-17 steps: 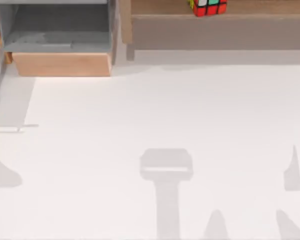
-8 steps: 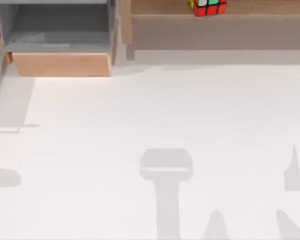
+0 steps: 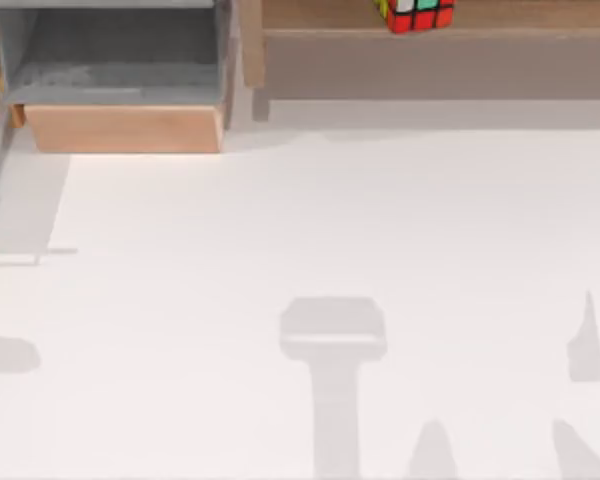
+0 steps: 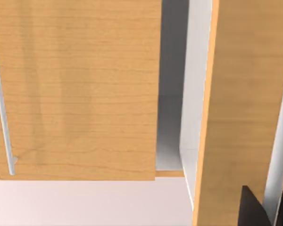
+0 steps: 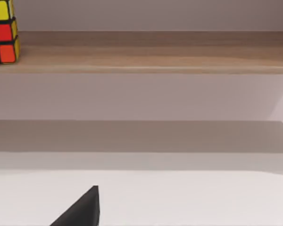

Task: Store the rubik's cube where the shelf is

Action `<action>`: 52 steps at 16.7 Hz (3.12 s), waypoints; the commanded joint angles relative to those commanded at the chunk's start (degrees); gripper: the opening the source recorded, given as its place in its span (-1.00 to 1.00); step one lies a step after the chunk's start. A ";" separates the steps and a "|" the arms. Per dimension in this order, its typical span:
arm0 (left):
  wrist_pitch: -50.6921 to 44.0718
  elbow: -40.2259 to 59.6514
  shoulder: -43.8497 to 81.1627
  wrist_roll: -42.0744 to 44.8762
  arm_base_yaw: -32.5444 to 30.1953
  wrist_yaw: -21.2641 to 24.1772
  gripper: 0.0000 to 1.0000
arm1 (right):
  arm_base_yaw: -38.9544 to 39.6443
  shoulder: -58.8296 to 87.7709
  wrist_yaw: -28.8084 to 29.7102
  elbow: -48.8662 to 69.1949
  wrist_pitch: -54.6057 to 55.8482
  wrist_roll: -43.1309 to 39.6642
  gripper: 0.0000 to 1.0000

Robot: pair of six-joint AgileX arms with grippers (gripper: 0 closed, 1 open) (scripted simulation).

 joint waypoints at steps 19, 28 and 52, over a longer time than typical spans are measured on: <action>-9.75 16.06 7.76 -0.45 -7.85 -8.10 -1.00 | 0.00 0.00 0.00 0.00 0.00 0.00 1.00; -15.45 26.38 12.09 -0.83 -11.62 -11.86 -1.00 | 0.00 0.00 0.00 0.00 0.00 0.00 1.00; -24.04 42.26 19.41 -1.08 -15.25 -15.58 0.21 | 0.00 0.00 0.00 0.00 0.00 0.00 1.00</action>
